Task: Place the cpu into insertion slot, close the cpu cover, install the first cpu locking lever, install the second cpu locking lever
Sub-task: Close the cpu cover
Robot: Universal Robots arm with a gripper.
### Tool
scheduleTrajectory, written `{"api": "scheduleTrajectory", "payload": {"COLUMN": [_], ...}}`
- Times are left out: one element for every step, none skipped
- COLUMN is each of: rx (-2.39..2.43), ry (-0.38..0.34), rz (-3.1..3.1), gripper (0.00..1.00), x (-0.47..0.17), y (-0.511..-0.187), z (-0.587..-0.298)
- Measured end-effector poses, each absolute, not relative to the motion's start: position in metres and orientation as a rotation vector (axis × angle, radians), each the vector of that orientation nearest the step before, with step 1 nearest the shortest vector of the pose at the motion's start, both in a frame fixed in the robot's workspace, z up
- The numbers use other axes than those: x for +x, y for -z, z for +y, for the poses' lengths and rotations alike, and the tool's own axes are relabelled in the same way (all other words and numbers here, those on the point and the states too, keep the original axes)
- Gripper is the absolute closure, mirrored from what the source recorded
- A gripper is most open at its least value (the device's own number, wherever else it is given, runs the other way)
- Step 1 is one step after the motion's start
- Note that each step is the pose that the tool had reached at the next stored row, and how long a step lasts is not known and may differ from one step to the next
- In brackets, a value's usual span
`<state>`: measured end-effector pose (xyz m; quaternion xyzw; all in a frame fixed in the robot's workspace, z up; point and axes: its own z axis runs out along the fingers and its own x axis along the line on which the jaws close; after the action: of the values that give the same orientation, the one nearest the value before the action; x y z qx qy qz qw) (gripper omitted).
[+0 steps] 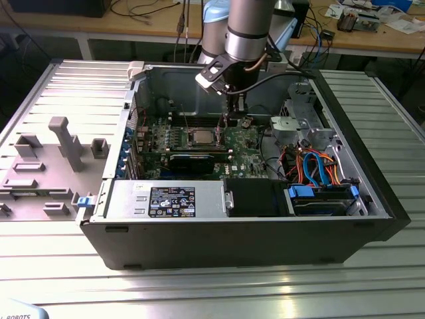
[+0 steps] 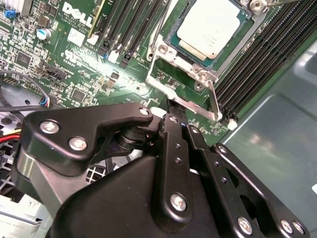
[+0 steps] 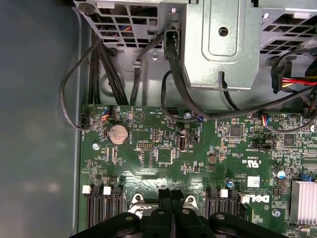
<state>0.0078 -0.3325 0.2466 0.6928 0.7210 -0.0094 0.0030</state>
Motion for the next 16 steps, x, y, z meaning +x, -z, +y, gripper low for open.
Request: {"api": "scheduleTrajectory", "payload": {"rx": [2.172, 2.172, 2.172, 2.172, 2.172, 2.172, 2.172, 2.172, 2.172, 2.172, 2.172, 2.172, 2.172, 2.172, 2.172, 2.172], "ry": [0.03, 0.03, 0.03, 0.03, 0.03, 0.03, 0.029, 0.029, 0.03, 0.03, 0.03, 0.03, 0.03, 0.03, 0.029, 0.029], "rz": [2.261, 2.261, 2.261, 2.261, 2.261, 2.261, 2.261, 2.261, 2.261, 2.261, 2.261, 2.261, 2.261, 2.261, 2.261, 2.261], "gripper": [0.89, 0.89, 0.89, 0.89, 0.89, 0.89, 0.89, 0.89, 0.89, 0.89, 0.89, 0.89, 0.89, 0.89, 0.89, 0.89], "x": [0.0072, 0.0067, 0.0063, 0.0056, 0.0051, 0.0046, 0.0042, 0.0039, 0.0037, 0.0034, 0.0031, 0.0027, 0.0023, 0.0019, 0.0015, 0.0012], "y": [-0.2467, -0.2467, -0.2467, -0.2467, -0.2467, -0.2467, -0.2467, -0.2466, -0.2467, -0.2467, -0.2467, -0.2467, -0.2467, -0.2467, -0.2466, -0.2467], "z": [-0.3326, -0.3326, -0.3326, -0.3326, -0.3326, -0.3326, -0.3326, -0.3326, -0.3326, -0.3326, -0.3326, -0.3326, -0.3326, -0.3326, -0.3325, -0.3326]}}
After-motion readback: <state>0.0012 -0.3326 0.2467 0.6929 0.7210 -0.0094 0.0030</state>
